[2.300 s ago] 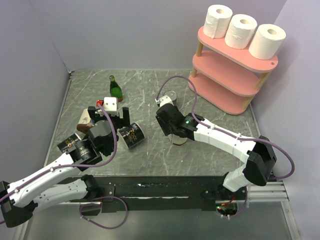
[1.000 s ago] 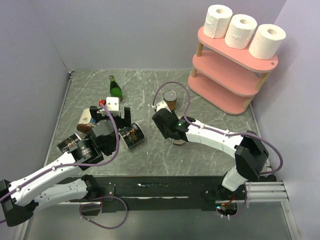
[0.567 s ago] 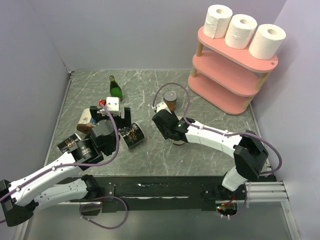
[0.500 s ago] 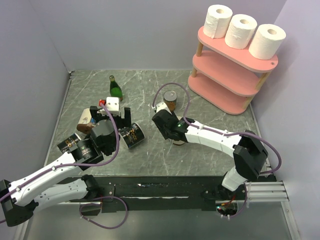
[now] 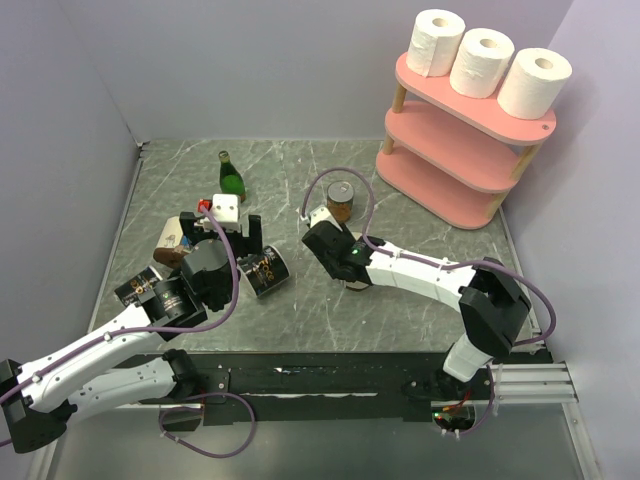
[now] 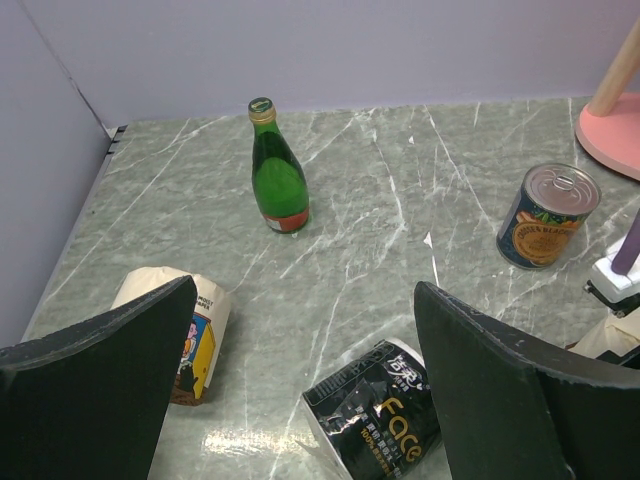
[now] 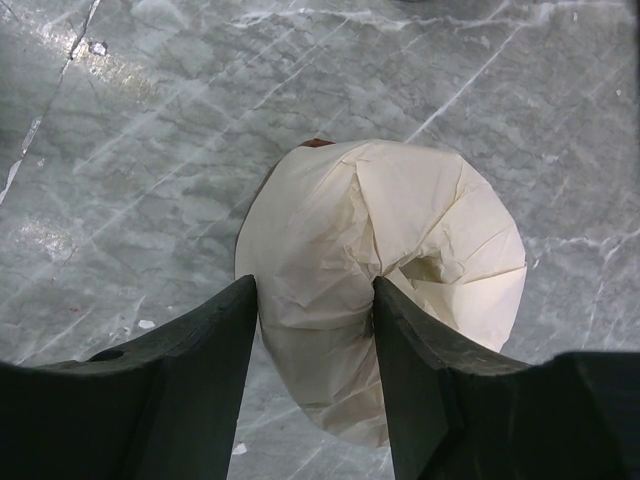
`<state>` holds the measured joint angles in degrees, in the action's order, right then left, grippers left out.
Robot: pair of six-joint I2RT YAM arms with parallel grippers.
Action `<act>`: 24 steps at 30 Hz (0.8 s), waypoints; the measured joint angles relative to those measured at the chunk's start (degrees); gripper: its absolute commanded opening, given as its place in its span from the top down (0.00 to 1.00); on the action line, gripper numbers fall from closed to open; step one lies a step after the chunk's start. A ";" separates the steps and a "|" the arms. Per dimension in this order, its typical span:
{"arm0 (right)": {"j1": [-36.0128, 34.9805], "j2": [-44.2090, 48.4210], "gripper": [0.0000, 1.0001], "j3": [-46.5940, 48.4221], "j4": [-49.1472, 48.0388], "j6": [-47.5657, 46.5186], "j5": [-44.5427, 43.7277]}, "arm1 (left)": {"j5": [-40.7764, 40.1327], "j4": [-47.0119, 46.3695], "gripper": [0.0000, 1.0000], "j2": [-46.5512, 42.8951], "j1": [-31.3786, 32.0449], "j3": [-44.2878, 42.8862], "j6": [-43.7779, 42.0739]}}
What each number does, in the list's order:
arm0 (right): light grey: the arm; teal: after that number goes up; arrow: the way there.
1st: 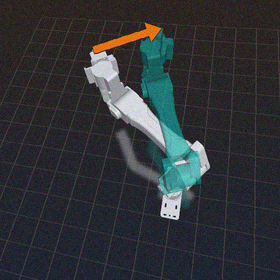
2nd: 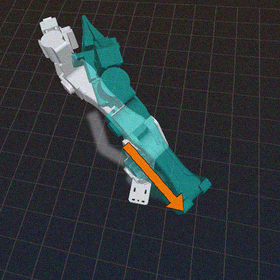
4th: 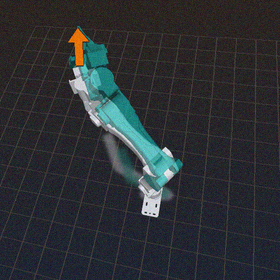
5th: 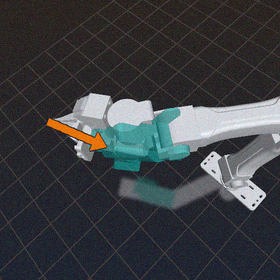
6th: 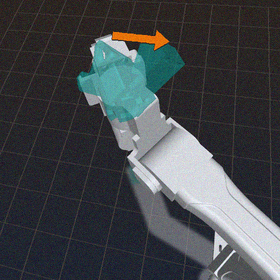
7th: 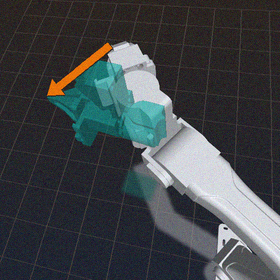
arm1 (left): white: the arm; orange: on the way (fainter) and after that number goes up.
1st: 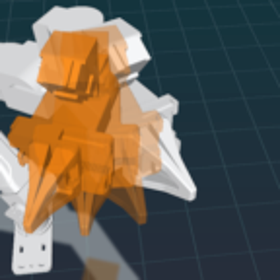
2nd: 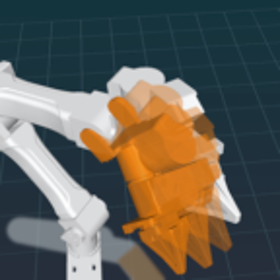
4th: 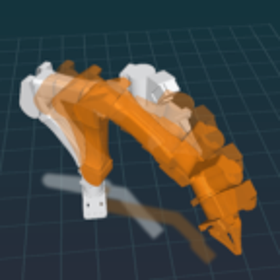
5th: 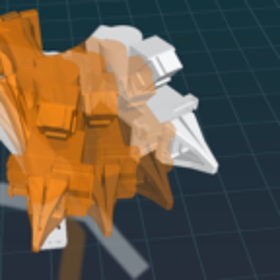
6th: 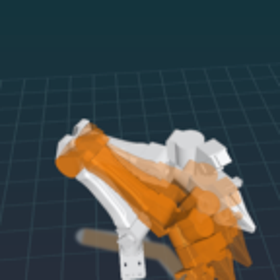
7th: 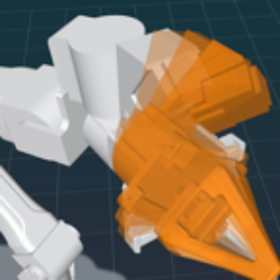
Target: Place and organize the paper towels onto the shelf
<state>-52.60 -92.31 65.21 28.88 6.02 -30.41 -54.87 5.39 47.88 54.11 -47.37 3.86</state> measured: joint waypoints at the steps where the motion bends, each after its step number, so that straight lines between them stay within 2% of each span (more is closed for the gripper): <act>1: 0.02 0.00 0.44 -0.15 -0.20 -0.20 0.07 | 0.00 0.00 0.04 0.00 0.00 0.00 0.00; 7: 0.15 0.02 0.49 -1.20 -1.77 -1.38 0.48 | 0.00 0.00 0.04 0.00 0.00 0.00 0.00; 14: 0.39 0.24 0.63 -1.53 -2.71 -3.65 1.49 | 0.00 0.00 0.04 0.00 0.00 0.00 0.00; 24: 1.70 4.96 0.65 -2.91 0.00 -12.41 3.98 | 0.02 0.00 0.04 -0.07 0.00 0.00 -0.04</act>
<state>-50.89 -87.35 62.30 28.88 -6.39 -26.44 -54.85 5.39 47.81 54.11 -47.37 3.81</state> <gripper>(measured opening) 0.450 0.966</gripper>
